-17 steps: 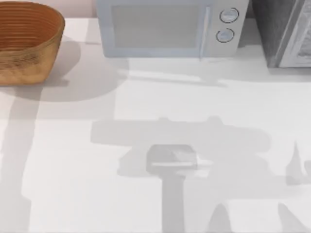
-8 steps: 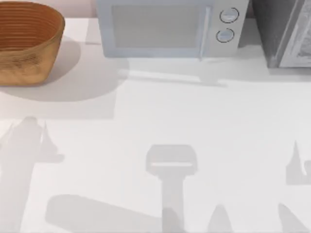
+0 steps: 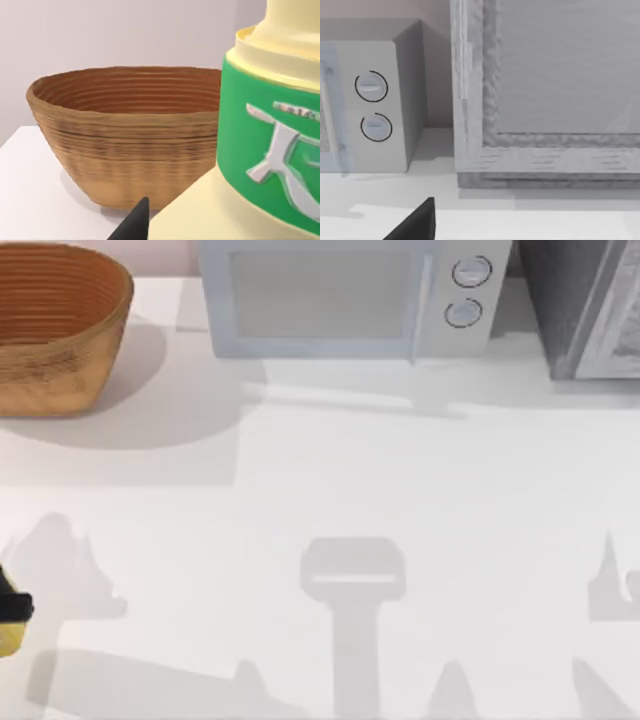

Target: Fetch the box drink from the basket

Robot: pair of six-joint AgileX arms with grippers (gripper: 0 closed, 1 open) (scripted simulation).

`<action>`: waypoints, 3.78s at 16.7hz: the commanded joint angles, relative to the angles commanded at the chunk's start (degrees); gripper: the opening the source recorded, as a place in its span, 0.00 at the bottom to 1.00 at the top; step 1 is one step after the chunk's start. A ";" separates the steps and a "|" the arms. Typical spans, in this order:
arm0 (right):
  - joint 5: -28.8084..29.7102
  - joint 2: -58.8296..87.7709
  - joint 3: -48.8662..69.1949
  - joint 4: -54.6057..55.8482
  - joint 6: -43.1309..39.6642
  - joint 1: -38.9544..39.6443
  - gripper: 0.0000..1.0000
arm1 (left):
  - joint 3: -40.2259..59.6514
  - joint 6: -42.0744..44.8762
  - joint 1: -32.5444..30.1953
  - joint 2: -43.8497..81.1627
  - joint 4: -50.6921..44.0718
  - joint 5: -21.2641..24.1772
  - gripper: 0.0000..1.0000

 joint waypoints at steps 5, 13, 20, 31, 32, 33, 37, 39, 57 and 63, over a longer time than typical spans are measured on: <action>0.00 0.00 0.00 0.00 0.00 0.00 1.00 | 0.33 -0.07 -0.21 0.84 0.13 -0.51 0.00; 0.00 0.00 0.00 0.00 0.00 0.00 1.00 | 16.35 -3.94 -14.71 26.00 6.58 -22.19 0.00; 0.00 0.00 0.00 0.00 0.00 0.00 1.00 | 42.10 -7.64 -36.44 65.88 18.01 -54.65 0.00; 0.00 0.00 0.00 0.00 0.00 0.00 1.00 | 72.19 -12.22 -62.14 115.50 31.14 -93.54 0.00; 0.00 0.00 0.00 0.00 0.00 0.00 1.00 | 73.26 -12.47 -63.11 117.28 31.57 -94.97 0.00; 0.00 0.00 0.00 0.00 0.00 0.00 1.00 | 73.97 -12.64 -63.76 118.45 31.85 -95.93 0.00; 0.00 0.00 0.00 0.00 0.00 0.00 1.00 | 74.31 -12.73 -64.08 119.02 31.97 -96.39 0.00; 0.00 0.00 0.00 0.00 0.00 0.00 1.00 | 77.34 -12.33 -63.68 121.67 29.31 -90.79 0.00; 0.00 0.00 0.00 0.00 0.00 0.00 1.00 | 78.75 -49.06 -58.38 123.74 -4.07 -91.17 0.00; 0.00 0.00 0.00 0.00 0.00 0.00 1.00 | 78.75 -49.06 -58.38 123.74 -4.07 -91.17 0.30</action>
